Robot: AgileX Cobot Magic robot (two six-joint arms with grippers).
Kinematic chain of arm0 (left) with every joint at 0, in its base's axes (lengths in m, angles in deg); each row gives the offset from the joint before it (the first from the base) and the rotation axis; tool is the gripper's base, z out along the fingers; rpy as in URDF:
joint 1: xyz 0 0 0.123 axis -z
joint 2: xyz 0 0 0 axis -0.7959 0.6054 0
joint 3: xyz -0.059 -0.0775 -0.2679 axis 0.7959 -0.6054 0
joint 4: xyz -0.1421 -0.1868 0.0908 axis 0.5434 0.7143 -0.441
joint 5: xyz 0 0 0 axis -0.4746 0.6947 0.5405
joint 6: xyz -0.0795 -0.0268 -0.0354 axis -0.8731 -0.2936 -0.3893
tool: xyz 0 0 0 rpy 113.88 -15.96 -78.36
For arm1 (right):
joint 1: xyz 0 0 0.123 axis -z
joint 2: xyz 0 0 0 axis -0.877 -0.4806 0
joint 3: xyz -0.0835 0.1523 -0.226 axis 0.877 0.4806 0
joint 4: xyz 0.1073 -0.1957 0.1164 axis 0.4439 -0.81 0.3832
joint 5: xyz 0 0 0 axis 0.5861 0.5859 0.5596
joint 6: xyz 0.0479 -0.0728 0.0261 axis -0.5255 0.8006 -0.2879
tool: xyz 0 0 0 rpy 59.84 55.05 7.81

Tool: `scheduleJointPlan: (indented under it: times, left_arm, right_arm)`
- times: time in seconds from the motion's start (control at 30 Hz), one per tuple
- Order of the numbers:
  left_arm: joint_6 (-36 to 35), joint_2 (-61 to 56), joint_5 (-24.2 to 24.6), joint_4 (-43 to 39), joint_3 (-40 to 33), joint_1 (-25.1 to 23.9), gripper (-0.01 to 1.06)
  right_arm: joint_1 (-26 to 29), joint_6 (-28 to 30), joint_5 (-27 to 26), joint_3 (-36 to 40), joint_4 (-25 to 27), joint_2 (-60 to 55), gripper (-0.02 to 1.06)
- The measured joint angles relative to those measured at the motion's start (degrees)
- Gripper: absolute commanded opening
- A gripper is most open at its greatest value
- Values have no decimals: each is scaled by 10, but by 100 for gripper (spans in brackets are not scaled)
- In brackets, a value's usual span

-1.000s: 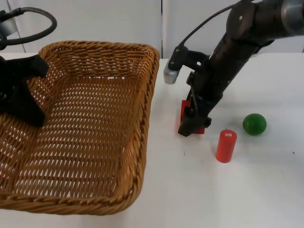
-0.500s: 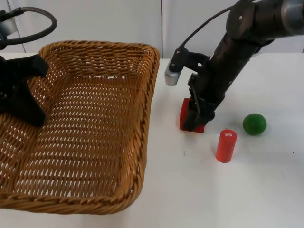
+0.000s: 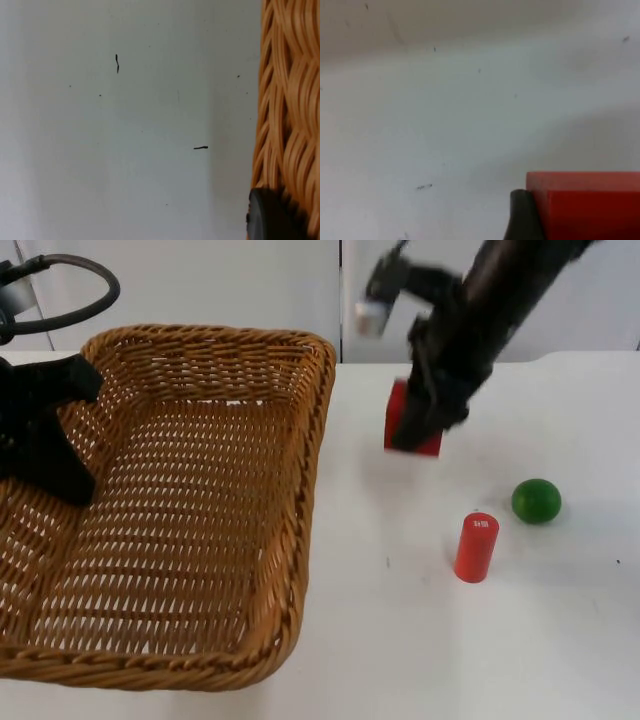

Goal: Pick up the basket with the left hand and place the object to the left of the red cylinder into the basket with the right hand.

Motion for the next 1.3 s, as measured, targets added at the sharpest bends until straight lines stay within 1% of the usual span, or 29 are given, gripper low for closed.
scheduleJointPlan:
  times: [0.1, 0.13, 0.3, 0.5, 0.67, 0.9, 1.03, 1.3]
  left_arm:
    - [2, 0, -1, 0, 0, 0, 0]
    - [2, 0, -1, 0, 0, 0, 0]
    - [8, 0, -3, 0, 0, 0, 0]
    - [8, 0, -4, 0, 0, 0, 0]
    - [8, 0, -4, 0, 0, 0, 0]
    - [13, 0, -4, 1, 0, 0, 0]
    - [13, 0, -6, 1, 0, 0, 0]
    - [13, 0, -7, 1, 0, 0, 0]
  right_arm:
    - [0, -15, 14, 0, 0, 46, 0]
    - [0, -15, 14, 0, 0, 46, 0]
    - [0, -49, 32, 0, -3, 114, 0]
    - [0, -66, 57, 0, -5, 167, 0]
    - [0, -79, 76, 0, -5, 187, 0]
    - [0, -81, 105, 0, -6, 192, 0]
    - [0, -104, 109, 0, -8, 192, 0]
    - [-7, -130, 122, 0, -20, 192, 0]
